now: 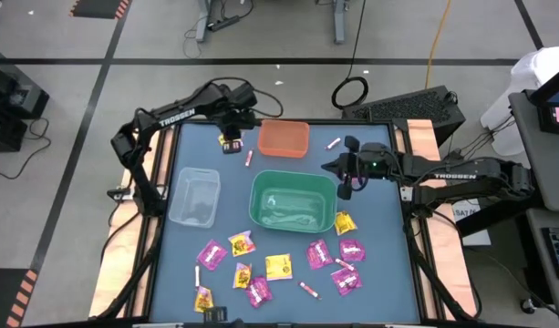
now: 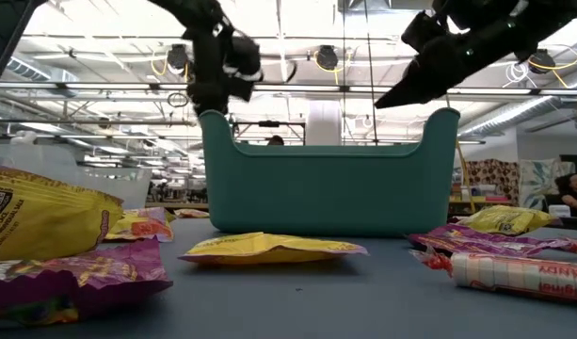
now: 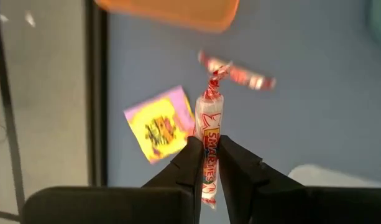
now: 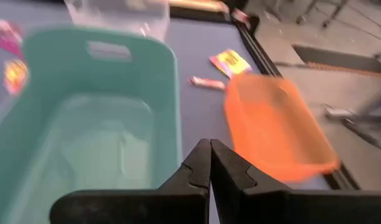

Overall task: Sort candy
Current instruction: Put the orange candy into the transparent bin

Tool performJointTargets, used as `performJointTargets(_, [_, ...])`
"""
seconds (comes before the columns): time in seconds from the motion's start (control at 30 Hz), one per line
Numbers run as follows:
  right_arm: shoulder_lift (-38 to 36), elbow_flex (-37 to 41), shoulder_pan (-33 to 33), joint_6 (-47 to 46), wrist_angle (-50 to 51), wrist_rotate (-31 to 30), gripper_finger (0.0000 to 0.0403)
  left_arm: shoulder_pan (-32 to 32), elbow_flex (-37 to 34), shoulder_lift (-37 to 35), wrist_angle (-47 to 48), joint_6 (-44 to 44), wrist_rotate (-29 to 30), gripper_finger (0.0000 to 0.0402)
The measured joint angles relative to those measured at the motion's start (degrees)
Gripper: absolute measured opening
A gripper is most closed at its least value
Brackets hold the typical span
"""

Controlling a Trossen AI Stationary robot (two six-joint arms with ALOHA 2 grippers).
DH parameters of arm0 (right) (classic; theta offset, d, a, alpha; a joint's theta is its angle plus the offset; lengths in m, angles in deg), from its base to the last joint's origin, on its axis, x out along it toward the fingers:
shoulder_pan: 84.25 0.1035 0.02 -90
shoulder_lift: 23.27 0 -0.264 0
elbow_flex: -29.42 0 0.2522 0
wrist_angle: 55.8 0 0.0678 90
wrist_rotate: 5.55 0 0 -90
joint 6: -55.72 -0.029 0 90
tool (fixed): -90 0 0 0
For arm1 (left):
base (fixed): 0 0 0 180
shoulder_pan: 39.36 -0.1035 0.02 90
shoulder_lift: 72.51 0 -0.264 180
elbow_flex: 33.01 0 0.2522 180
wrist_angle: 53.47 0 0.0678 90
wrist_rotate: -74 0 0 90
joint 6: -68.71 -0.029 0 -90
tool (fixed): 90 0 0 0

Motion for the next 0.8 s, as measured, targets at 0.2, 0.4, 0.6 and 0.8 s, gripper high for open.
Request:
performJointTargets(0.2, [0.0, 7.4, 1.1, -5.9, -17.2, 0.0, 0.0000, 5.4, 6.5, -0.1, -0.3, 2.0, -4.6, 0.0049])
performJointTargets(0.4, [0.0, 11.3, 2.5, -11.8, -26.9, -5.9, 0.0000, 11.3, 7.7, -0.1, -11.7, 6.1, -12.5, 0.0049])
performJointTargets(0.6, [1.4, 11.3, 5.0, -12.7, -27.5, -5.9, 0.0020, 17.4, 7.7, -0.1, -24.3, 13.9, -13.0, 0.0049])
performJointTargets(0.8, [6.0, 11.3, 6.6, -12.7, -32.0, -5.8, 0.0061, 23.6, 7.7, -0.1, -35.2, 15.1, -13.0, 0.0049])
